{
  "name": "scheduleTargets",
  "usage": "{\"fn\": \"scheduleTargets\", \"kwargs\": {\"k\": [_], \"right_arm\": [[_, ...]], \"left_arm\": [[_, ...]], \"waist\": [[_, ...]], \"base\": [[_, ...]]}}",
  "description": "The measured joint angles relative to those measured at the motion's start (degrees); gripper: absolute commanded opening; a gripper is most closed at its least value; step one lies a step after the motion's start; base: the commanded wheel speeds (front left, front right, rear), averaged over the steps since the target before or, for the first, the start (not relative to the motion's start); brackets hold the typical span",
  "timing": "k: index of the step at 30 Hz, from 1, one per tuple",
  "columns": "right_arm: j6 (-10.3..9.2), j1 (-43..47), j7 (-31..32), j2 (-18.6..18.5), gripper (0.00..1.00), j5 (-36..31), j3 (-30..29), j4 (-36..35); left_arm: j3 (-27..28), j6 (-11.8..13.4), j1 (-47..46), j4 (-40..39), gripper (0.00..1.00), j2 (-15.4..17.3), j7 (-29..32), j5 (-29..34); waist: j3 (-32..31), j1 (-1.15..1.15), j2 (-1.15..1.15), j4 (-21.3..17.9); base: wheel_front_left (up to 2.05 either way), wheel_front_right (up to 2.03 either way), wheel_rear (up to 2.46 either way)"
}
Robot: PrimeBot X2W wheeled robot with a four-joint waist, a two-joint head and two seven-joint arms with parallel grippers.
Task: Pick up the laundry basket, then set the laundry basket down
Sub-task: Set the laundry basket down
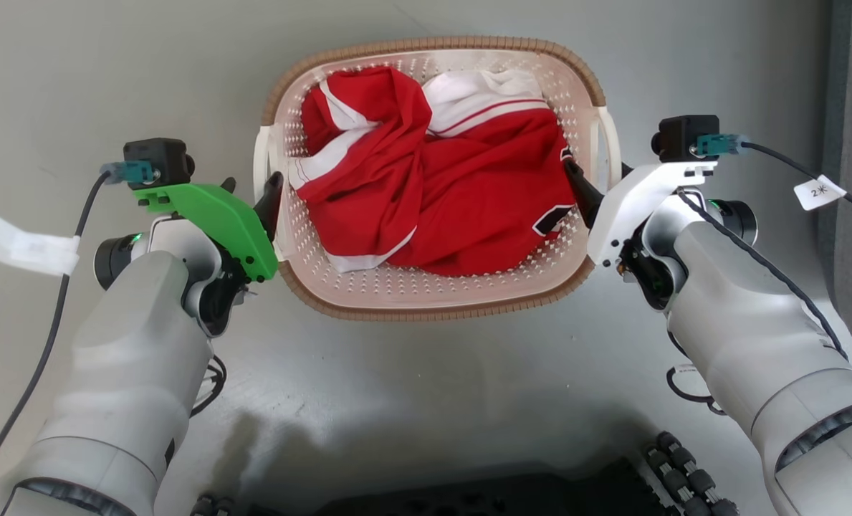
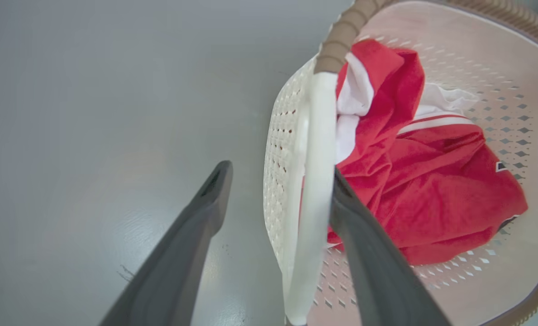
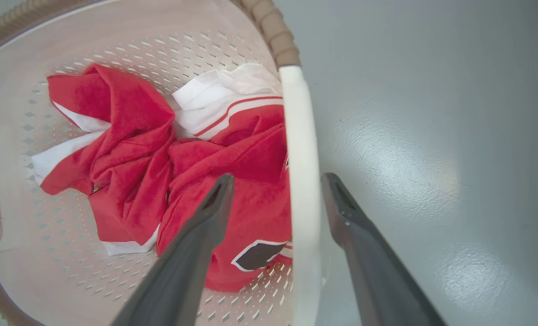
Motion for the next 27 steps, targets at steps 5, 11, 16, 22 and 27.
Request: {"fn": "scheduleTargets", "kwargs": {"k": [5,11,16,22,27], "right_arm": [[0.08,0.3,-2.36,0.01,1.0,0.01,-0.29,0.26],[0.59,1.84,-5.6,0.02,1.0,0.01,-0.1,0.14],[1.07,4.0,-7.17,0.03,1.0,0.45,-0.04,-0.21],[1.08,6.18,-8.44,0.02,1.0,0.43,-0.01,-0.36],[1.09,7.86,-9.0,-0.05,1.0,0.42,-0.57,-1.21]], "left_arm": [[-0.22,-0.01,0.63,0.0,1.0,0.19,-3.12,-0.42],[-1.52,-0.01,3.85,0.11,1.0,1.34,-7.13,-0.29],[-1.86,-0.01,6.78,0.05,1.0,2.02,-9.81,-0.29],[-1.89,-0.01,8.79,-0.59,1.0,2.81,-12.67,-0.04],[-1.98,-0.01,10.54,-1.76,1.0,2.97,-13.22,0.36]], "waist": [[-1.93,0.0,0.0,0.21],[-5.46,0.0,0.0,0.21],[-9.06,0.0,0.0,0.0],[-13.69,0.0,0.0,-0.34],[-17.59,-0.01,0.0,-0.5]], "base": [[0.0,0.0,0.0],[0.0,0.0,0.0],[0.0,0.0,0.0],[0.0,0.0,0.0],[0.0,0.0,0.0]]}}
